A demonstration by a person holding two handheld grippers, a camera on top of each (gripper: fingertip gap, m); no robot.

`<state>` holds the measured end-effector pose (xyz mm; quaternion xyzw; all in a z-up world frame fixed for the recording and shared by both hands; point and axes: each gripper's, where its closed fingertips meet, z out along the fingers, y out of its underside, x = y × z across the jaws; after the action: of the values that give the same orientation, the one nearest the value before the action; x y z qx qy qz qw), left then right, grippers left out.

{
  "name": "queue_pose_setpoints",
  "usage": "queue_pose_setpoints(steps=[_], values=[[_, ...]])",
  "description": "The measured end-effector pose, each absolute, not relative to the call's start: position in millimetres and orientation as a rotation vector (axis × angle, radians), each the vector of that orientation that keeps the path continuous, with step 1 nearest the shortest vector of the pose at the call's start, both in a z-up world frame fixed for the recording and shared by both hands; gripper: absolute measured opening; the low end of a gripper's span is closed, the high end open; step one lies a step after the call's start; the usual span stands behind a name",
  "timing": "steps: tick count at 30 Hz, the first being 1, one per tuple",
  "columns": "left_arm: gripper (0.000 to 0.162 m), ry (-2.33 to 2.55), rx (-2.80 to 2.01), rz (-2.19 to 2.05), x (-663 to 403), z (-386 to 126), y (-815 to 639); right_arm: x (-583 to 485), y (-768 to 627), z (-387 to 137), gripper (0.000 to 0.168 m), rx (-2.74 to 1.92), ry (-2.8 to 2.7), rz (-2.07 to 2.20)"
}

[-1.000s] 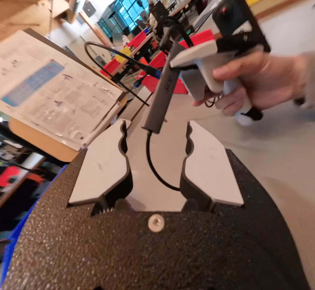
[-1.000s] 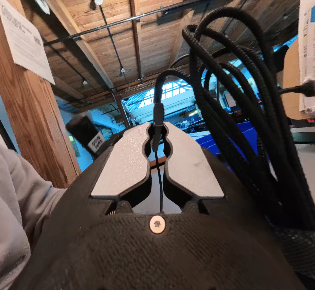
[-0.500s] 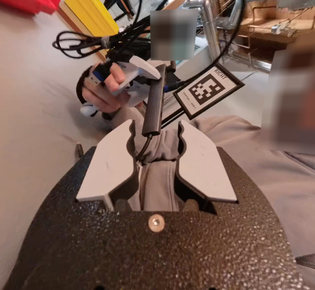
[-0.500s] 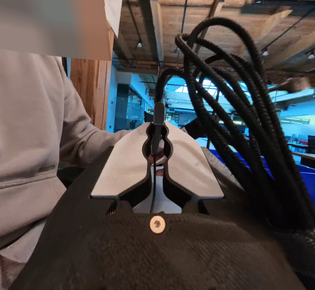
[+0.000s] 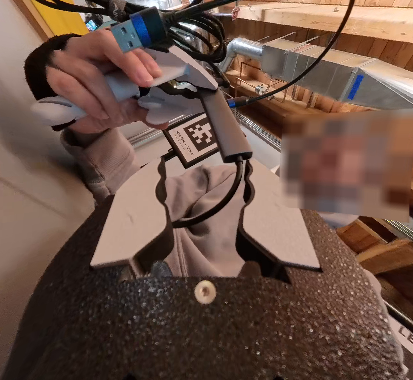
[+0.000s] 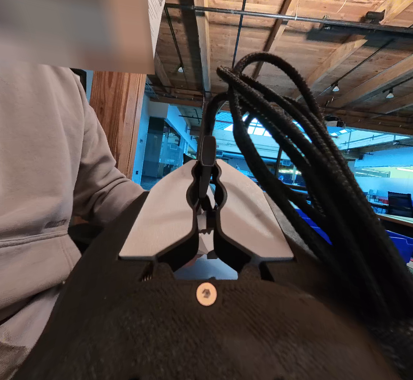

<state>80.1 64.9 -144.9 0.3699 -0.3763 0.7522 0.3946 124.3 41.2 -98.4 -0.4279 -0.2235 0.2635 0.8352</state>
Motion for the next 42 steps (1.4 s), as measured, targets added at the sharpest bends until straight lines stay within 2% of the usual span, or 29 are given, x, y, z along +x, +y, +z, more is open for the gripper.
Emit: queue_pose_setpoints(steps=[7,12,18,22,25,29,32,33,38,40,42], values=[[0.082,-1.079,1.098,1.881,91,-153,58,125,39,-109,0.006,-1.037,-0.542,0.460],[0.088,-1.198,1.222,1.862,103,-171,70,119,44,-116,0.009,-1.098,-0.588,0.423],[0.075,-1.196,1.323,2.047,113,-157,109,122,45,-124,0.009,-1.133,-0.581,0.412],[0.075,-1.328,1.275,1.920,101,-159,85,119,48,-122,0.010,-1.105,-0.581,0.432],[0.066,-1.282,1.247,1.900,101,-160,79,118,48,-120,0.010,-1.094,-0.585,0.425],[0.068,-1.252,1.123,1.905,97,-156,72,117,45,-119,0.010,-1.095,-0.591,0.434],[0.043,-1.172,0.948,1.926,90,-140,65,115,50,-126,0.010,-1.129,-0.607,0.423],[0.025,-1.184,0.949,1.911,91,-142,62,113,49,-124,0.009,-1.112,-0.608,0.437],[0.023,-1.123,1.034,2.001,107,-147,66,124,54,-126,0.010,-1.165,-0.556,0.400],[0.023,-1.180,1.114,2.076,114,-150,71,135,63,-130,0.015,-1.222,-0.459,0.392],[0.023,-1.348,1.245,2.201,126,-153,84,152,76,-134,0.029,-1.286,-0.283,0.438]])
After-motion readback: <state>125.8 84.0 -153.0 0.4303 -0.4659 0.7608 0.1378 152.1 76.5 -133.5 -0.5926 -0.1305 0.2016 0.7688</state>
